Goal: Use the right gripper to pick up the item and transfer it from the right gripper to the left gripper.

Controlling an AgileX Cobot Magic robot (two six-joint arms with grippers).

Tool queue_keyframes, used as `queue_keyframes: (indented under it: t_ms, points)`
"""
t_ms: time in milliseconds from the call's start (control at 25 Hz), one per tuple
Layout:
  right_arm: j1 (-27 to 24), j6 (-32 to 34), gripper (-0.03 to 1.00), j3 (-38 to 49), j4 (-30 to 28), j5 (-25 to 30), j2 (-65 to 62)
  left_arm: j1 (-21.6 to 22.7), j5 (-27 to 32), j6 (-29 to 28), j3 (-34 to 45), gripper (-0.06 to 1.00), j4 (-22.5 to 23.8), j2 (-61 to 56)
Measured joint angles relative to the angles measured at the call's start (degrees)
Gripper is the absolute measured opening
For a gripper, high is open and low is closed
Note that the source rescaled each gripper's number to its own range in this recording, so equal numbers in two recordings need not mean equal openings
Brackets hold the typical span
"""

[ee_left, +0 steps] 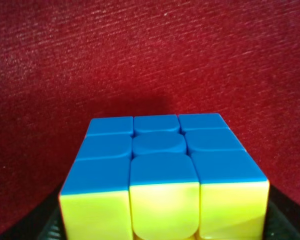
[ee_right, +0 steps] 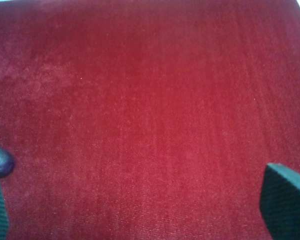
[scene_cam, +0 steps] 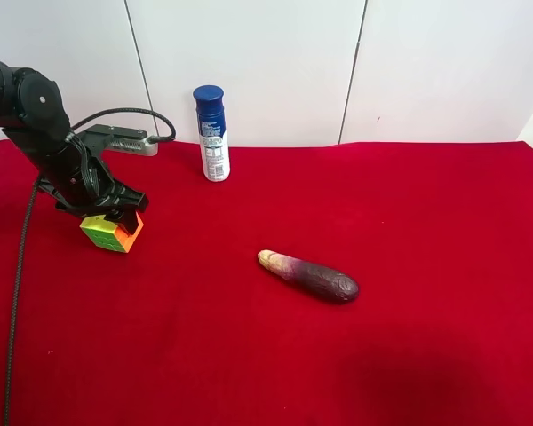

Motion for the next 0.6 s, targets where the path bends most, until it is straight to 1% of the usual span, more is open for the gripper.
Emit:
queue_keyframes:
  t_ms: [40,120,160,200,240,320,400,560,600]
  points:
    - [0.0,0.0,1.0,0.0,0.0,0.0,0.0,0.0,-0.2,-0.2,0.0,0.27,0.0,0.0]
    - [0.0,0.0,1.0,0.0,0.0,0.0,0.0,0.0,-1.2,-0.6,0.0,0.69,0.0,0.0]
    - [0.0,0.0,1.0,0.0,0.0,0.0,0.0,0.0,-1.5,-0.9,0.0,0.83,-0.1,0.0]
    - [0.0,0.0,1.0,0.0,0.0,0.0,0.0,0.0,-1.5,-1.3,0.0,0.91,-0.1,0.0]
    - [0.0,0.0,1.0,0.0,0.0,0.0,0.0,0.0,-1.5,-1.5,0.0,0.94,-0.1,0.0]
    - [0.0,0.0,1.0,0.0,0.0,0.0,0.0,0.0,-1.2,-1.7,0.0,0.98,-0.1,0.0]
    - [0.0,0.0,1.0,0.0,0.0,0.0,0.0,0.0,-0.1,-1.7,0.0,0.99,-0.1,-0.7]
    - [0.0,0.0,1.0,0.0,0.0,0.0,0.0,0.0,4.3,-1.7,0.0,0.99,-0.1,-4.6]
    - [0.0,0.0,1.0,0.0,0.0,0.0,0.0,0.0,4.3,-1.7,0.0,0.99,-0.1,-4.6]
